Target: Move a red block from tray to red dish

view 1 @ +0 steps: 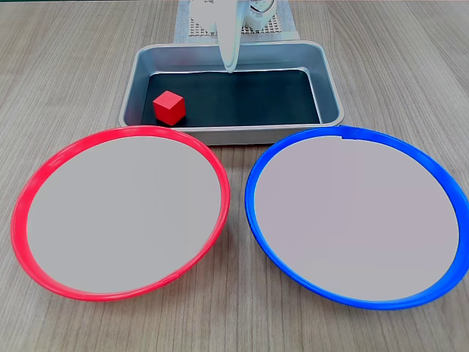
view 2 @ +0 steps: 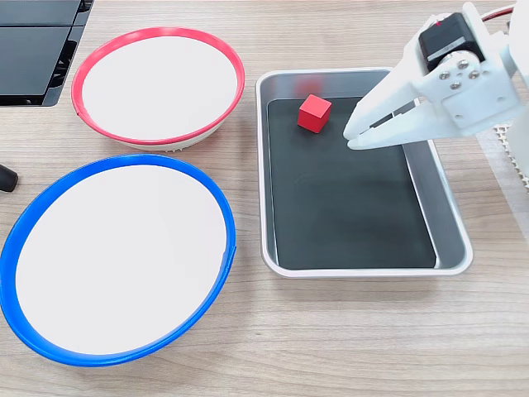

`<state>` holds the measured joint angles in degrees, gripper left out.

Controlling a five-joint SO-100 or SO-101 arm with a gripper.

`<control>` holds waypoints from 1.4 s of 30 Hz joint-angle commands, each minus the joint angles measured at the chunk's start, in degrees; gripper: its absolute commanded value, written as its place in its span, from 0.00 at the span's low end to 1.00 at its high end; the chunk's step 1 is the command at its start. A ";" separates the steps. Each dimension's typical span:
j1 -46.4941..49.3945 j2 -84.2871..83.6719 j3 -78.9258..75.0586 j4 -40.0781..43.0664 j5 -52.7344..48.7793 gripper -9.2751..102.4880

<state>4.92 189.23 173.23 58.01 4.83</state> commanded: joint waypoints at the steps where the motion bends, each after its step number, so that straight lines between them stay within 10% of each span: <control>1: -0.35 1.41 0.00 -0.88 -0.18 0.08; 42: -0.26 1.41 -0.88 -1.14 -3.16 0.08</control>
<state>4.92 189.23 173.23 58.01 4.83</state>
